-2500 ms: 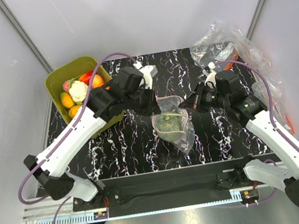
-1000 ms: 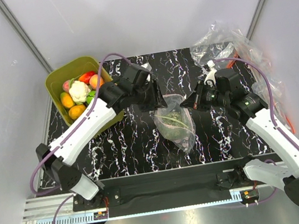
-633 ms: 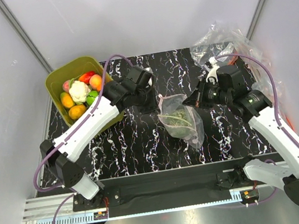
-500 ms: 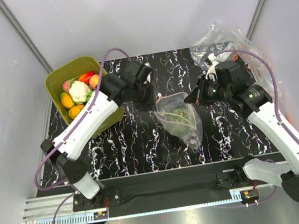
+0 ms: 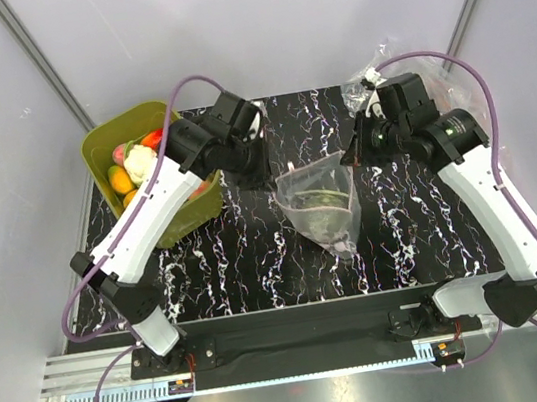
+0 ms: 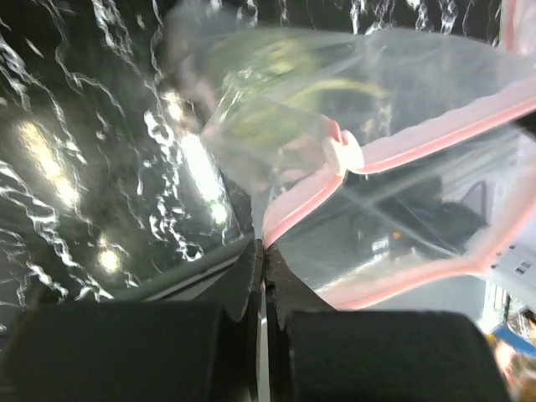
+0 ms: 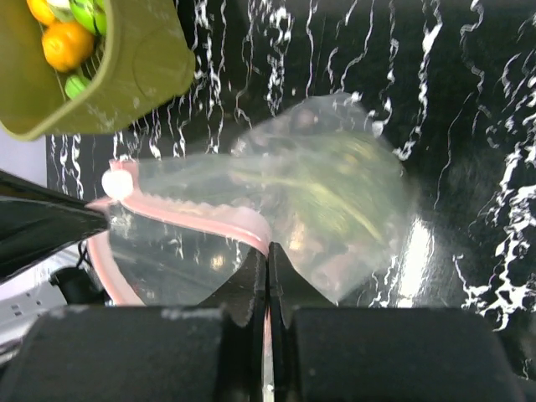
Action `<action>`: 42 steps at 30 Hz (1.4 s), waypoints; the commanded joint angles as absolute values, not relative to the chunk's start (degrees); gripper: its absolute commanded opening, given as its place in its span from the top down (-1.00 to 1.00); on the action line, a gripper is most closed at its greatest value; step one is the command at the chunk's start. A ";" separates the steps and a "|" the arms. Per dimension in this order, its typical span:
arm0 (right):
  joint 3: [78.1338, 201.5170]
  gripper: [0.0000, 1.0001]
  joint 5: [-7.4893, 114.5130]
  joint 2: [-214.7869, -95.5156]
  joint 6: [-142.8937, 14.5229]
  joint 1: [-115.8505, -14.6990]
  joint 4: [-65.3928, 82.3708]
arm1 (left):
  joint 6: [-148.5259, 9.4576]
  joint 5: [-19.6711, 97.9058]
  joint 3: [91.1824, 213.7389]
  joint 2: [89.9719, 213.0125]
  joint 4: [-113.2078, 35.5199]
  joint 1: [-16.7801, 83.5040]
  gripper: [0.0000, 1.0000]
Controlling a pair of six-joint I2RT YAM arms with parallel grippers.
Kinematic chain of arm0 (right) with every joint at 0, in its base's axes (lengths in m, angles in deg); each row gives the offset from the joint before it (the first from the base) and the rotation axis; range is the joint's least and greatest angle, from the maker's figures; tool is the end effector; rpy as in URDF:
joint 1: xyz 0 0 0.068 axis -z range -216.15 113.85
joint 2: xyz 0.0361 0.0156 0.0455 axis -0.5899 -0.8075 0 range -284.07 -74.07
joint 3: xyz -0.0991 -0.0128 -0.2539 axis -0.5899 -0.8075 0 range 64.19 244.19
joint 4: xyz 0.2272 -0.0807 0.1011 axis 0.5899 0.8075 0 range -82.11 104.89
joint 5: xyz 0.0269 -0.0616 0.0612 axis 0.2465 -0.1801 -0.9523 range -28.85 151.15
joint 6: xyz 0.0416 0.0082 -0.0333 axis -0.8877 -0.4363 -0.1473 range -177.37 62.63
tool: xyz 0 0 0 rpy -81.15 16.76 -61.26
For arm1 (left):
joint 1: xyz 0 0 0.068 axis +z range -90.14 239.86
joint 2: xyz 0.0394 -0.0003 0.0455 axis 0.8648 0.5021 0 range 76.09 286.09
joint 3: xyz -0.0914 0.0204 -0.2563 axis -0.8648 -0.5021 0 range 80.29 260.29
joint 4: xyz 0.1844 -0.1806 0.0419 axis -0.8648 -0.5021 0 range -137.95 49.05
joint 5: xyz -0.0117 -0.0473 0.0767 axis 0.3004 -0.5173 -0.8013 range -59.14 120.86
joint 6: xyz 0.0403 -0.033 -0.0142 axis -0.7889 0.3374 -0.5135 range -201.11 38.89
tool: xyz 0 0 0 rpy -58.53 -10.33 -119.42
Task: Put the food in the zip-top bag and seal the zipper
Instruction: Place the fake fruit in the zipper food storage bag, then pick up the fake fruit from the bin.
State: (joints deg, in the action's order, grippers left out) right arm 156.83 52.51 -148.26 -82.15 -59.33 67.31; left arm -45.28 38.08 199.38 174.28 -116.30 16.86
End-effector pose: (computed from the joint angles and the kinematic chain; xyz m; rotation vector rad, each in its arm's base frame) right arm 0.2221 0.1010 0.4304 -0.0481 2.3508 0.5978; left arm 0.2374 -0.2274 0.4294 0.2201 2.6521 -0.6713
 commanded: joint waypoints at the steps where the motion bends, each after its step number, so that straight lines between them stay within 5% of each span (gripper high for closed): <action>1: 156.22 0.99 51.49 -148.69 -80.31 -59.00 70.04 | -43.33 43.86 191.40 168.64 -112.16 18.73 1.00; 3: 155.95 0.99 51.66 -147.64 -80.66 -59.09 69.51 | -42.27 44.65 187.63 166.54 -107.25 19.25 0.91; 5: 156.47 1.00 52.27 -147.02 -80.49 -59.00 70.11 | -42.26 43.96 186.99 165.30 -103.98 19.78 0.33; 10: 156.65 0.99 52.72 -145.79 -80.57 -58.91 69.86 | -43.41 40.35 186.90 161.69 -100.80 25.74 -0.36; 17: 155.16 0.99 52.19 -144.30 -81.45 -59.00 69.24 | -46.57 33.94 185.77 160.90 -101.85 39.72 -0.77; 18: 155.25 0.99 52.01 -144.21 -81.37 -59.00 69.33 | -46.75 31.15 185.15 161.34 -101.86 42.43 -0.98; 31: 155.25 1.00 52.45 -144.74 -80.48 -59.00 69.77 | -44.03 23.65 182.32 176.53 -96.93 61.08 -0.98; 42: 154.20 1.00 53.77 -146.14 -84.26 -59.09 67.57 | -44.46 23.47 191.91 195.35 -98.26 63.29 -0.98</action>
State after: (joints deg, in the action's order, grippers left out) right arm 154.41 52.75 -146.10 -82.67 -59.35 69.85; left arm -44.14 24.11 188.47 194.28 -99.19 62.98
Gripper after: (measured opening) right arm 0.011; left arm 0.988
